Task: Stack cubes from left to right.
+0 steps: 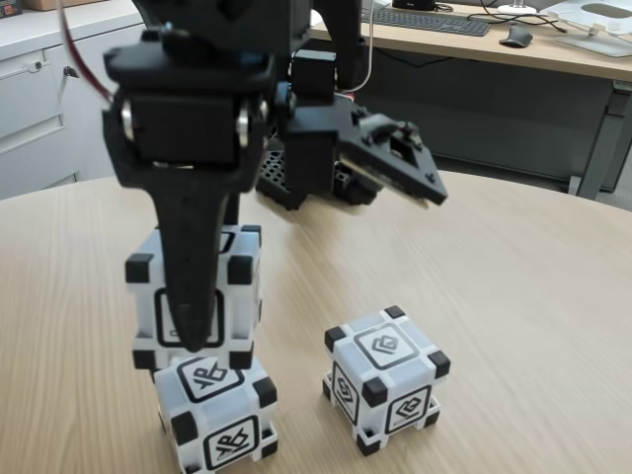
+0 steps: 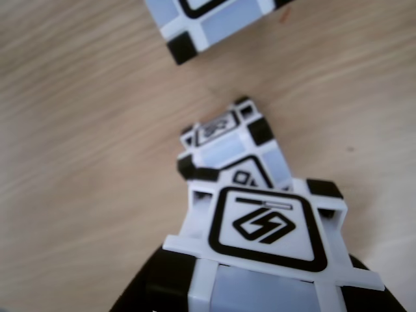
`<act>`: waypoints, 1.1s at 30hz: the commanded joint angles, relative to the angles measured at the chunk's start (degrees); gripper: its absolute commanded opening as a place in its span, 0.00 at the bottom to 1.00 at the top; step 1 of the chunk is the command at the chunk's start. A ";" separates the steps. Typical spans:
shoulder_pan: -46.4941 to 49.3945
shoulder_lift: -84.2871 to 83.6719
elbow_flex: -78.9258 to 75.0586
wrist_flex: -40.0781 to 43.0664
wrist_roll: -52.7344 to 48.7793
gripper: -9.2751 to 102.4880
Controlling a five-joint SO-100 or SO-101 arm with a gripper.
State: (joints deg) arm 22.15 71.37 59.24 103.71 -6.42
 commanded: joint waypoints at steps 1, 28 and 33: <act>0.53 0.44 -3.43 -0.26 0.00 0.08; 0.53 -3.69 -3.16 -0.18 -3.25 0.43; 0.18 -3.60 -2.46 0.26 -4.66 0.46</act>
State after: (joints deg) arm 22.15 66.45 58.54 103.71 -10.37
